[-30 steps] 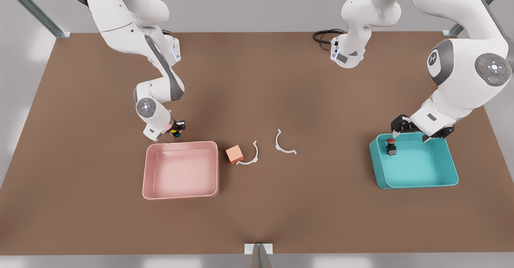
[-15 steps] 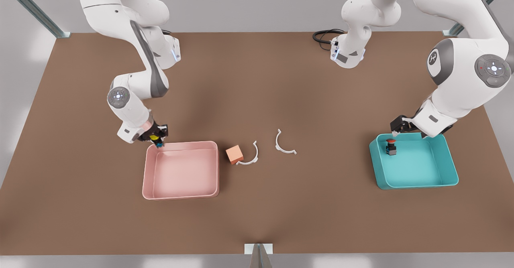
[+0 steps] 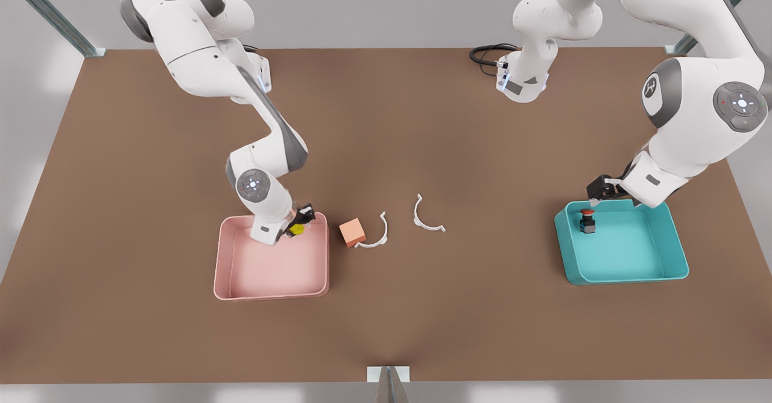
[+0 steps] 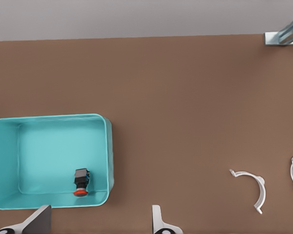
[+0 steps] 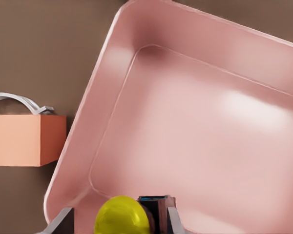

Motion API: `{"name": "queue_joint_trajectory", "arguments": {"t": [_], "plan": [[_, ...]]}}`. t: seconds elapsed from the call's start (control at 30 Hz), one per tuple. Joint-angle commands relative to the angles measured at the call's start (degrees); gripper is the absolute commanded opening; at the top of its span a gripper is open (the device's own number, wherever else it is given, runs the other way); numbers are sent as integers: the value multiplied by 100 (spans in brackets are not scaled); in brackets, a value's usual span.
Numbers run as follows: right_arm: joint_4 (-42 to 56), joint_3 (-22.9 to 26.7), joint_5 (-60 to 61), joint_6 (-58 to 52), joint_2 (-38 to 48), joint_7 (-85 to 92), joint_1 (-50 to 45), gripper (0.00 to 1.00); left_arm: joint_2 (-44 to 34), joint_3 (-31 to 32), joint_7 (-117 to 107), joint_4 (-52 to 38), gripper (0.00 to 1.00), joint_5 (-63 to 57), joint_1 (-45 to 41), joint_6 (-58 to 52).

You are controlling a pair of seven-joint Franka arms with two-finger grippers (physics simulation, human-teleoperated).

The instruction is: Place the red button in the blue storage box with the left arm, and place the yellow button in the pink storage box with the right arm

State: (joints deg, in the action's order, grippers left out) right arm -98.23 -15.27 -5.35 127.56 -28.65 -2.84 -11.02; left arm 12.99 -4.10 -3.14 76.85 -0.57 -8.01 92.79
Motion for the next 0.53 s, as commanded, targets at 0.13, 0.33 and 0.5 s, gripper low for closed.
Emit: {"name": "queue_joint_trajectory", "arguments": {"t": [0.13,0.33,0.5], "plan": [[612,225,-247,-933,394,-868,-84,100,-7,-3,-222,6,100,4,1,-6],[885,1298,447,-3009,1732,636,1260,100,-7,6,-230,-3,100,-5,-8,-15],[1798,1245,280,-3255,1081,583,1199,100,-7,6,-230,-3,100,-5,-8,-15]]}}
